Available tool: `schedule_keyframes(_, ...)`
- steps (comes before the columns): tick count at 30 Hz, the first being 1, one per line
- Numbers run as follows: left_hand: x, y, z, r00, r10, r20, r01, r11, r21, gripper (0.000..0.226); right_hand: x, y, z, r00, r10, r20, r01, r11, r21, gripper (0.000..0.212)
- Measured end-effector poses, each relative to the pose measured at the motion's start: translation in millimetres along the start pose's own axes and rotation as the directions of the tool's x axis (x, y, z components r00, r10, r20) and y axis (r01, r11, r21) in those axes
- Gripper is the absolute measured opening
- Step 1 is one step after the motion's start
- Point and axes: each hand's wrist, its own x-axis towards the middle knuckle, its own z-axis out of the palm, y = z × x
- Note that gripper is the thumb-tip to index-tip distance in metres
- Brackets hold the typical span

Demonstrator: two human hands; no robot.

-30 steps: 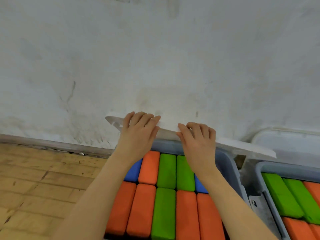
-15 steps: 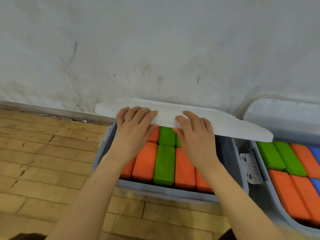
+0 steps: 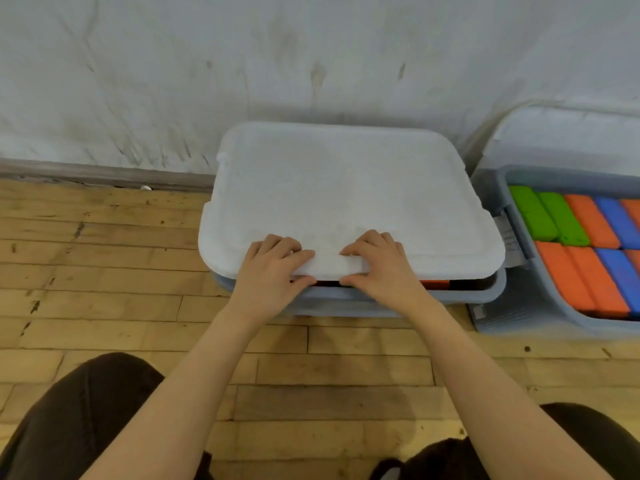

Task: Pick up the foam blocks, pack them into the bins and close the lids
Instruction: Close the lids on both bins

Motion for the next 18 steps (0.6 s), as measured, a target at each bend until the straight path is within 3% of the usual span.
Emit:
schedule_keyframes(7, -9.4, -0.1, 11.0, 0.997, -0.041, 0.068, 0.051, 0.987, -0.153, 0.043, -10.7, 4.5, 8.1, 1.0, -0.008, 0.016, 0.008, 1.0, 0.004, 0.038)
schedule_keyframes(18, -18.9, 10.0, 9.0, 0.981, -0.122, 0.152, 0.144, 0.98, -0.137, 0.048, -14.0, 3.0, 5.2, 0.995, -0.033, 0.099, 0.035, 0.999, -0.025, 0.032)
